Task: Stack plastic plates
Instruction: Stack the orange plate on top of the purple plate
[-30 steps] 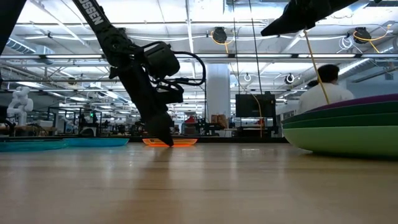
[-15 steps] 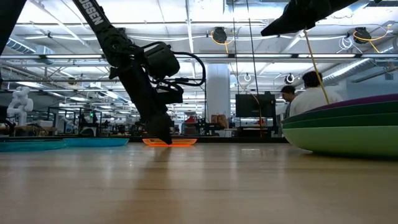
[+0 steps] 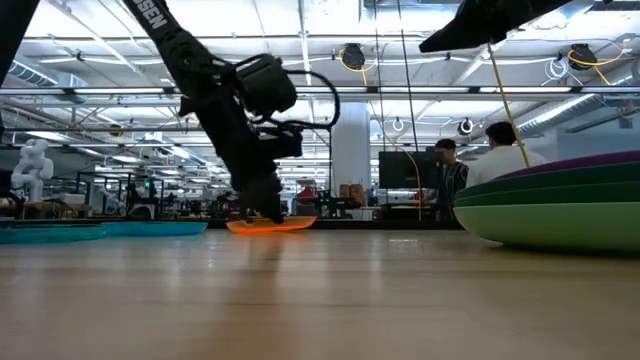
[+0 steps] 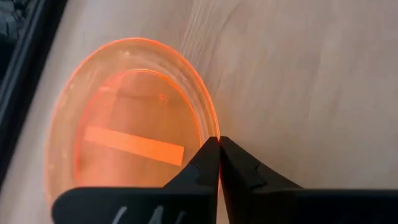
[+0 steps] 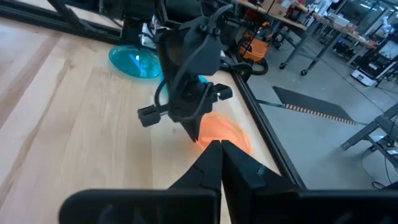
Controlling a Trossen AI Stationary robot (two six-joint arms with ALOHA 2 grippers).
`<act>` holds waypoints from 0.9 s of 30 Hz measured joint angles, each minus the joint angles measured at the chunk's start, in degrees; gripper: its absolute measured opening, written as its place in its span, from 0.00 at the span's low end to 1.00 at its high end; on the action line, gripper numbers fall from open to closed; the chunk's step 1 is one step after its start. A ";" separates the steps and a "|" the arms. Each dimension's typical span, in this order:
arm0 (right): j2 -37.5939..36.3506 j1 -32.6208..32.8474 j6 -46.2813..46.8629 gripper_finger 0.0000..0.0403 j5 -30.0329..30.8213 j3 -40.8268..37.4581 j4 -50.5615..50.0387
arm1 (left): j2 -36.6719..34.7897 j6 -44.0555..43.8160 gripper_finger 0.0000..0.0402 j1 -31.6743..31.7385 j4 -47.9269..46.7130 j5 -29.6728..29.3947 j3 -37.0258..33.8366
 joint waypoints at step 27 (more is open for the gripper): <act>-6.36 14.04 -3.74 0.00 -4.74 0.00 3.21 | -0.08 3.04 0.01 -14.90 -5.31 -0.79 20.26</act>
